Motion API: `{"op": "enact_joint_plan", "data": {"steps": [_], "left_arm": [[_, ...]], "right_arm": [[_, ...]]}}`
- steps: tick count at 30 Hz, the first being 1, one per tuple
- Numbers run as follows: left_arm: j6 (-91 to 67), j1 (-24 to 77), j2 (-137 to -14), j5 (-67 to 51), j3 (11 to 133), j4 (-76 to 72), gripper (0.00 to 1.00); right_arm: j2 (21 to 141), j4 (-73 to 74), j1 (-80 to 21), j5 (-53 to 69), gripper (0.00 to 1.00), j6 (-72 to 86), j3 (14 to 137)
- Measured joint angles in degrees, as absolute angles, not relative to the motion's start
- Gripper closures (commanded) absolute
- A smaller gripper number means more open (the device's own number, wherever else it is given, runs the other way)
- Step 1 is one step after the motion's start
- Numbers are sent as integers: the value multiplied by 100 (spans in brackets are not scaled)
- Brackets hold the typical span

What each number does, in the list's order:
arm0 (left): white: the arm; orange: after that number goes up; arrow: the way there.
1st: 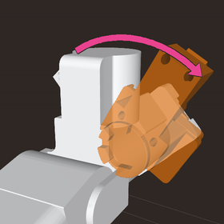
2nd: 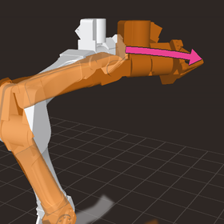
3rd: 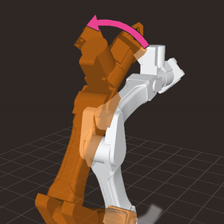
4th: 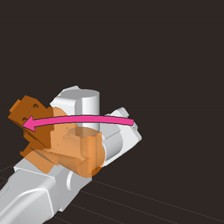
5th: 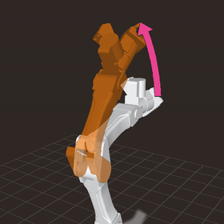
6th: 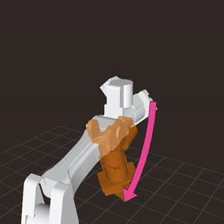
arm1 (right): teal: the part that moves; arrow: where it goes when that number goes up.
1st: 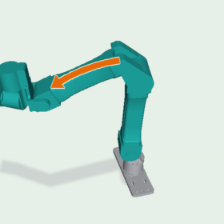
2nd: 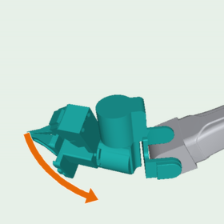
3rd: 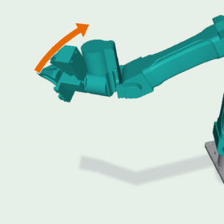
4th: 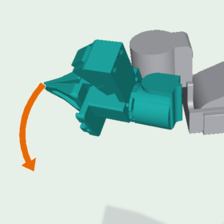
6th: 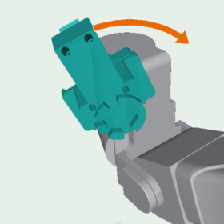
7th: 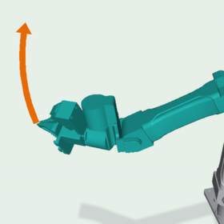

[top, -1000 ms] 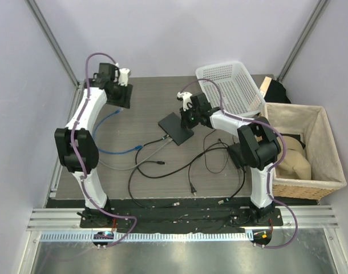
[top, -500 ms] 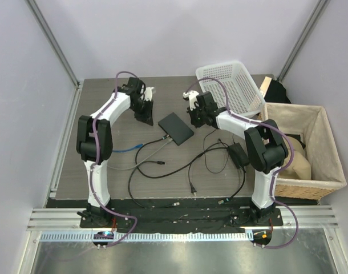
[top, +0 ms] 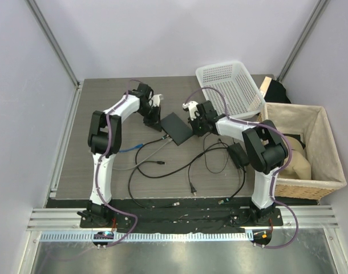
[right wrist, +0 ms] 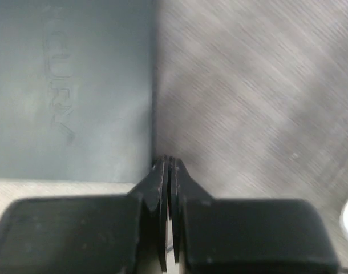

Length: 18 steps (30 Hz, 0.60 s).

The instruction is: Pull the plug from the switch port

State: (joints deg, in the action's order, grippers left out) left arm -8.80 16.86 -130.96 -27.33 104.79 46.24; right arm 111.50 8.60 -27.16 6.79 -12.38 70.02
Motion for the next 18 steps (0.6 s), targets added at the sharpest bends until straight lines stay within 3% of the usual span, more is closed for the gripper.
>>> {"op": "enact_joint_plan", "data": {"steps": [12,18], "left_arm": [[-1024,1992,-13778,-3030,11546,4580,90],[-1114,2036,-13725,-2958,11454,4539,85]], "right_arm": [[10433,1070,-3404,1031,98,-1144,6134],[10278,1431,-3439,1031,98,-1243,6163]]}}
